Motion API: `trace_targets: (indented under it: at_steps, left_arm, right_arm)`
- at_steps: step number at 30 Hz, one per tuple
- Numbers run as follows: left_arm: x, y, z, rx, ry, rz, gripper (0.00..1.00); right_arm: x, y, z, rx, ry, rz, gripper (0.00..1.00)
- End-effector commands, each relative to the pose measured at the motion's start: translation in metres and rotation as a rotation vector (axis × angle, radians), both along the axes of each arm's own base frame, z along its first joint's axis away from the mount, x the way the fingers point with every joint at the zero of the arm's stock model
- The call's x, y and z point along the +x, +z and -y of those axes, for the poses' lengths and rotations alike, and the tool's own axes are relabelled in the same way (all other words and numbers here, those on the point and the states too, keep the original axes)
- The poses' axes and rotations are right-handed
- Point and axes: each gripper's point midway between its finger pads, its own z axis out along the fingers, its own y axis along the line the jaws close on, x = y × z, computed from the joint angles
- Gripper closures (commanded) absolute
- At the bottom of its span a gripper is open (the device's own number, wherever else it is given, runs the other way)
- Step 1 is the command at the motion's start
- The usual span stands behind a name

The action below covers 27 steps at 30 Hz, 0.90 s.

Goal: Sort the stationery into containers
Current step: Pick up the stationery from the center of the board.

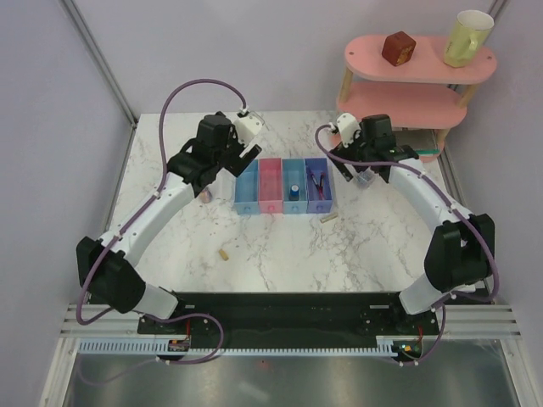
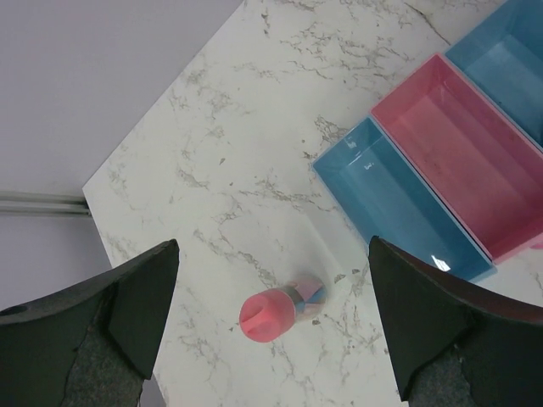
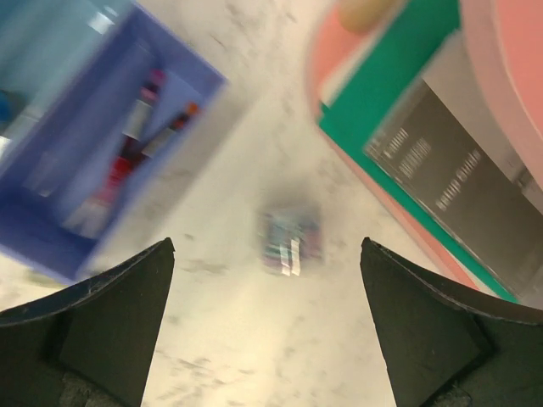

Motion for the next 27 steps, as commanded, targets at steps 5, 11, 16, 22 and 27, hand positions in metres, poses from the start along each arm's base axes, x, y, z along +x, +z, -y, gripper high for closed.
trace_targets:
  at_steps: [5, 11, 16, 22, 27]
  left_arm:
    - [-0.033, 0.006, -0.010, -0.015, -0.021, -0.030, 0.00]
    - [-0.038, 0.002, -0.014, 0.007, -0.026, -0.041, 0.00]
    - [-0.038, 0.007, -0.015, 0.024, -0.039, -0.030, 0.00]
    - [-0.040, 0.008, -0.015, 0.031, -0.047, -0.032, 0.00]
    - [-0.041, 0.006, -0.015, 0.034, -0.051, -0.044, 0.00]
  right_arm:
    - [0.011, -0.033, 0.065, -0.157, 0.106, -0.121, 0.02]
    - [0.015, -0.056, 0.077, -0.173, 0.141, -0.194, 0.02]
    - [0.018, -0.081, 0.080, -0.162, 0.157, -0.259, 0.02]
    - [0.023, -0.108, 0.085, -0.180, 0.160, -0.313, 0.02]
    - [0.032, -0.122, 0.088, -0.174, 0.159, -0.329, 0.02]
